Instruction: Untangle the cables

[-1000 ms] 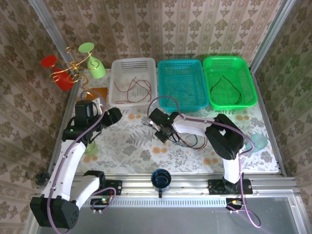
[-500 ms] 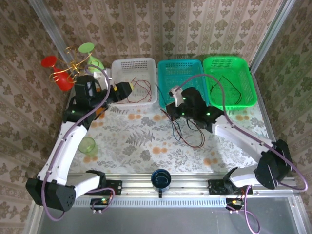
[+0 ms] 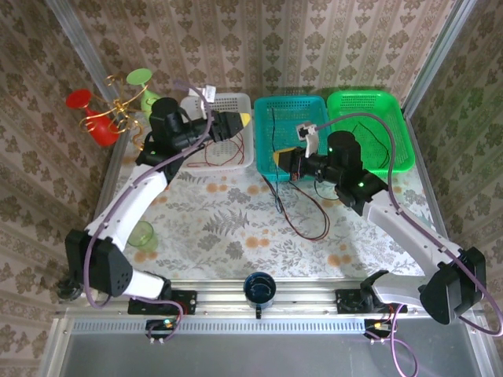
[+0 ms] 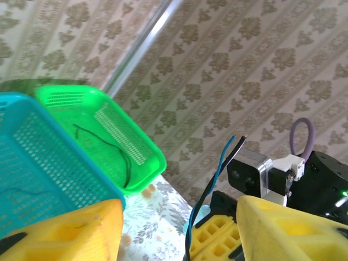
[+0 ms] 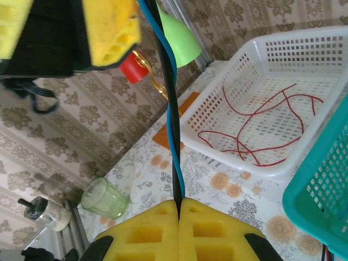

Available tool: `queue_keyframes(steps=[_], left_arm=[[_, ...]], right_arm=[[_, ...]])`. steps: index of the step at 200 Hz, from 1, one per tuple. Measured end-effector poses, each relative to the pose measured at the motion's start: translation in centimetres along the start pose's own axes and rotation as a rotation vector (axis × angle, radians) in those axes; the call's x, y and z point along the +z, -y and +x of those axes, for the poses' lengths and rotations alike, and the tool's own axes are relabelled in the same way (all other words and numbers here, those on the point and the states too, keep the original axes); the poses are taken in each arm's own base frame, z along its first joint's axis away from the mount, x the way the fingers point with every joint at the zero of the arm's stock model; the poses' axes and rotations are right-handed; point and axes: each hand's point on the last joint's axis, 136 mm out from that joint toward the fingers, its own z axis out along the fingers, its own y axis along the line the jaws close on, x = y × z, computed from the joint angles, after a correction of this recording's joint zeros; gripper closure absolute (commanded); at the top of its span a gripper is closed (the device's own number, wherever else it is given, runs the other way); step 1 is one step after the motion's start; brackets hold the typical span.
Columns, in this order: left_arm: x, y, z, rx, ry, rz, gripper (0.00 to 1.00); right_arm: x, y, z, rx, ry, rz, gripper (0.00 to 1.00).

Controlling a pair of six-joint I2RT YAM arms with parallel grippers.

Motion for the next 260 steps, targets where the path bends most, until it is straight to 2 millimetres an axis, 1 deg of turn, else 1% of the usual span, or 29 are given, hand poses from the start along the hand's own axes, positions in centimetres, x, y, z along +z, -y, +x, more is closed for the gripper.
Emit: queue_keyframes(steps=[28, 46, 58, 107, 124, 152, 186, 208, 220, 260], left_arm=[[2.2, 1.4, 0.7, 0.021, -0.027, 0.102, 0.48], [3.1, 2.2, 1.2, 0.03, -0.041, 0.143, 0.54], [3.4, 2.6, 1.3, 0.037, -0.044, 0.159, 0.55], [4.0, 2.4, 1.0, 0.045, -0.041, 0.167, 0.61], [4.2, 2.3, 1.0, 0.047, -0.041, 0.17, 0.67], [4.5, 2.2, 1.2, 0.042, -0.047, 0.171, 0.68], [4.5, 2.2, 1.2, 0.038, -0.046, 0.172, 0.79], [4.5, 2.2, 1.2, 0.039, -0.045, 0.173, 0.77], [4.5, 2.2, 1.2, 0.038, -0.044, 0.173, 0.78], [4.5, 2.2, 1.1, 0.031, -0.042, 0.17, 0.9]], right_arm=[[-0.2, -0.2, -0.4, 0.023, 0.007, -0.025, 1.0], [-0.2, -0.1, -0.3, 0.033, 0.005, -0.025, 1.0], [-0.2, -0.2, -0.2, 0.038, -0.001, -0.031, 1.0], [0.2, -0.2, 0.0, 0.046, -0.023, -0.042, 1.0], [0.3, -0.3, 0.0, 0.049, -0.031, -0.048, 1.0], [0.5, -0.3, 0.2, 0.053, -0.04, -0.053, 1.0], [0.7, -0.2, 0.4, 0.057, -0.049, -0.054, 1.0], [0.7, -0.1, 0.4, 0.058, -0.05, -0.054, 1.0], [0.7, -0.2, 0.4, 0.058, -0.05, -0.056, 1.0], [0.6, -0.2, 0.4, 0.059, -0.053, -0.062, 1.0]])
